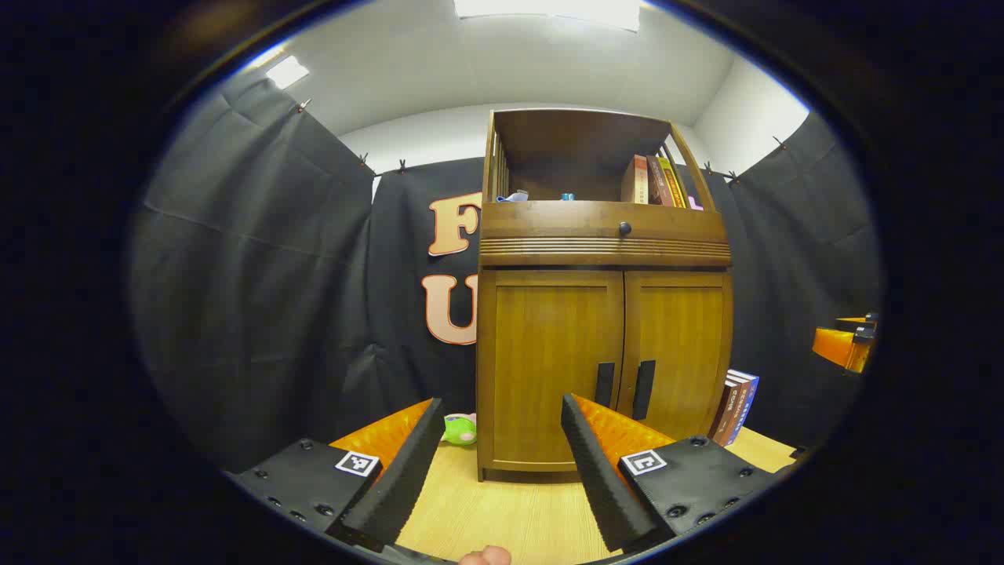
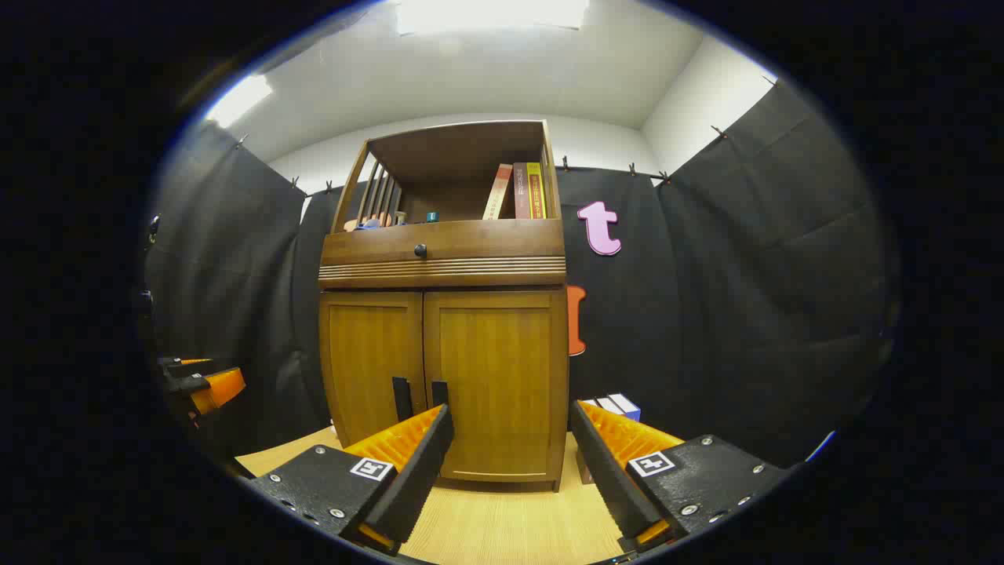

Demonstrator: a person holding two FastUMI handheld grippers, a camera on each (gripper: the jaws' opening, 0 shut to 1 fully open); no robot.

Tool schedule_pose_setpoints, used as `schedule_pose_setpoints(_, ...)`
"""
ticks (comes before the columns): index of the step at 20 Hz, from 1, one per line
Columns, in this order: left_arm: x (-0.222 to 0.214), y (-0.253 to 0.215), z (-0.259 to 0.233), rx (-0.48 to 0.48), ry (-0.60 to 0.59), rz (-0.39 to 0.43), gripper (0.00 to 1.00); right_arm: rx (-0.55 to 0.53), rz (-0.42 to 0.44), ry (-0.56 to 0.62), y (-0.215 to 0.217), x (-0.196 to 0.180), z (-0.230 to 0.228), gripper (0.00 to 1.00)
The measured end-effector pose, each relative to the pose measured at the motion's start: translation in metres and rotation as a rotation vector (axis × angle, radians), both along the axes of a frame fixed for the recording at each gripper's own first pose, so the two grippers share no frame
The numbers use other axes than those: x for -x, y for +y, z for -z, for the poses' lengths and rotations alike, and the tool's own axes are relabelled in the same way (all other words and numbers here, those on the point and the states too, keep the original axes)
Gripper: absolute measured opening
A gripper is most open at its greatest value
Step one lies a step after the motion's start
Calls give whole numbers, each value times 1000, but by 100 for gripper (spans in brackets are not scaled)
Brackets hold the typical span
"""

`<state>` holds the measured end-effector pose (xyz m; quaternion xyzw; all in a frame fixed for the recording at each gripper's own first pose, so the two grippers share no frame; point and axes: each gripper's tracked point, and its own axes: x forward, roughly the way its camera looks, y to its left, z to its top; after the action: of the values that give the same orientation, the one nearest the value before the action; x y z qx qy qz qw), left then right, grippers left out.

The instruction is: Open the right door of the double-door shoe cabinet with the right hand, and open the left door with the left hand.

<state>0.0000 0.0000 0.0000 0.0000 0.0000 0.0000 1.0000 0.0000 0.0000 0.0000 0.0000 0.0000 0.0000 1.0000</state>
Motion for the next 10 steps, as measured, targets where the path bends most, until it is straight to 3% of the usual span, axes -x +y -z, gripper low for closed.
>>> schedule_pose_setpoints(1,-2,4,0,-1,2,-6,96,6,0,-5,2,0,-1,94)
schedule_pose_setpoints(10,-4,13,-8,-19,-29,-15,99,-5,-4,4,14,-8,5,93)
